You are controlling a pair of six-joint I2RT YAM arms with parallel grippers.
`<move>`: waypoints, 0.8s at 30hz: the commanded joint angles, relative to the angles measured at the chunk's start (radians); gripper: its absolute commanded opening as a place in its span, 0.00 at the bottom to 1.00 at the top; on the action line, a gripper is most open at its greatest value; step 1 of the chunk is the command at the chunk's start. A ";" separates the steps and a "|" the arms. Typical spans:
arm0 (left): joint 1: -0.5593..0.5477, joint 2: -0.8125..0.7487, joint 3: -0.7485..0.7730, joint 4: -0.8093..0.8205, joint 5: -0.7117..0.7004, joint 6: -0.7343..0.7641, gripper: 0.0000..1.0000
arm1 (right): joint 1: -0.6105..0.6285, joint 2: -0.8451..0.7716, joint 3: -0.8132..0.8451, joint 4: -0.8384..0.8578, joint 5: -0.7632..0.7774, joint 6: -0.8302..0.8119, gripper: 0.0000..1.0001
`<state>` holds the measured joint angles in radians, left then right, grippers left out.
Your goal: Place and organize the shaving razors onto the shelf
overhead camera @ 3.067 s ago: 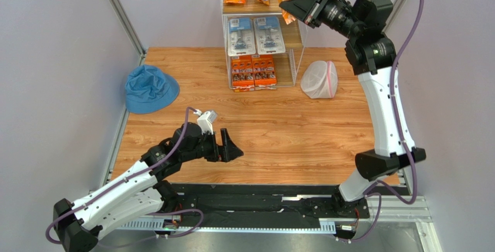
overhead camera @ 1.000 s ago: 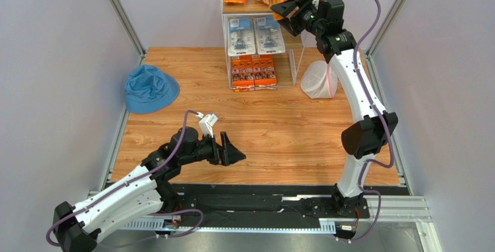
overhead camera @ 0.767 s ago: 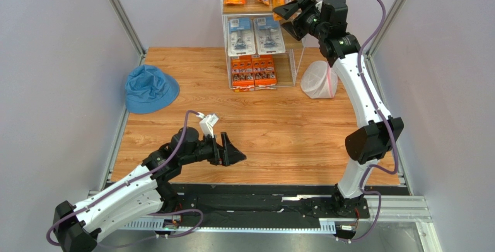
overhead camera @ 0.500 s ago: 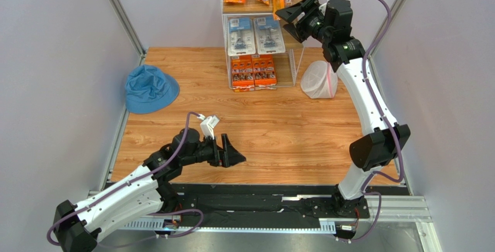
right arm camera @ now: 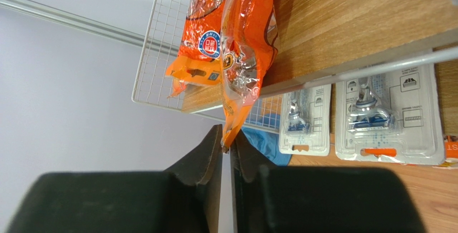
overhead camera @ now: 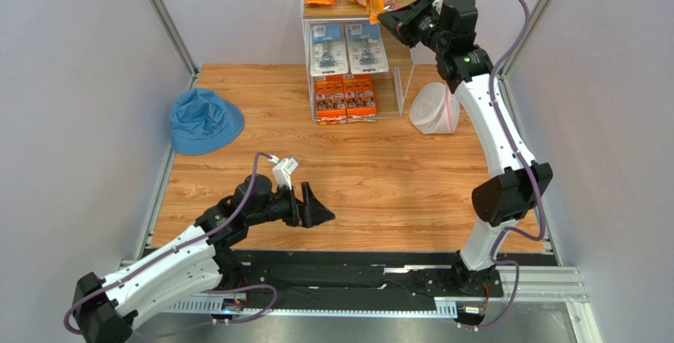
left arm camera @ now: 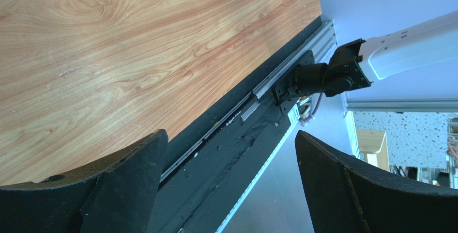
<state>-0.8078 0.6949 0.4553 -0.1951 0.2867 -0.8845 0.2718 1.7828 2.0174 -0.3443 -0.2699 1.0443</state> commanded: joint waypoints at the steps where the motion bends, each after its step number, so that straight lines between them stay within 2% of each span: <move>1: 0.004 -0.008 -0.015 0.045 0.002 -0.008 0.97 | 0.003 0.044 0.092 0.045 0.017 -0.006 0.09; 9: 0.004 -0.011 -0.010 0.033 0.003 -0.005 0.97 | 0.003 0.110 0.162 0.031 0.008 0.005 0.10; 12: 0.004 -0.021 -0.001 0.013 -0.010 -0.002 0.98 | 0.004 0.072 0.095 0.057 -0.003 -0.015 0.28; 13: 0.004 -0.023 0.002 0.005 -0.017 0.002 0.99 | 0.006 0.028 0.039 0.057 0.007 -0.024 0.44; 16: 0.004 -0.029 0.025 -0.030 -0.046 0.012 0.99 | 0.006 -0.093 -0.061 0.071 0.043 -0.061 0.64; 22: 0.004 -0.023 0.120 -0.096 -0.078 0.082 0.99 | 0.006 -0.296 -0.305 0.080 0.044 -0.125 0.79; 24: 0.004 -0.015 0.201 -0.174 -0.116 0.126 0.99 | 0.006 -0.406 -0.421 0.077 0.054 -0.144 0.82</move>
<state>-0.8082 0.6773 0.5140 -0.2909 0.2272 -0.8536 0.2741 1.5688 1.7279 -0.3210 -0.2413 0.9733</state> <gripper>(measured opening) 0.990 0.790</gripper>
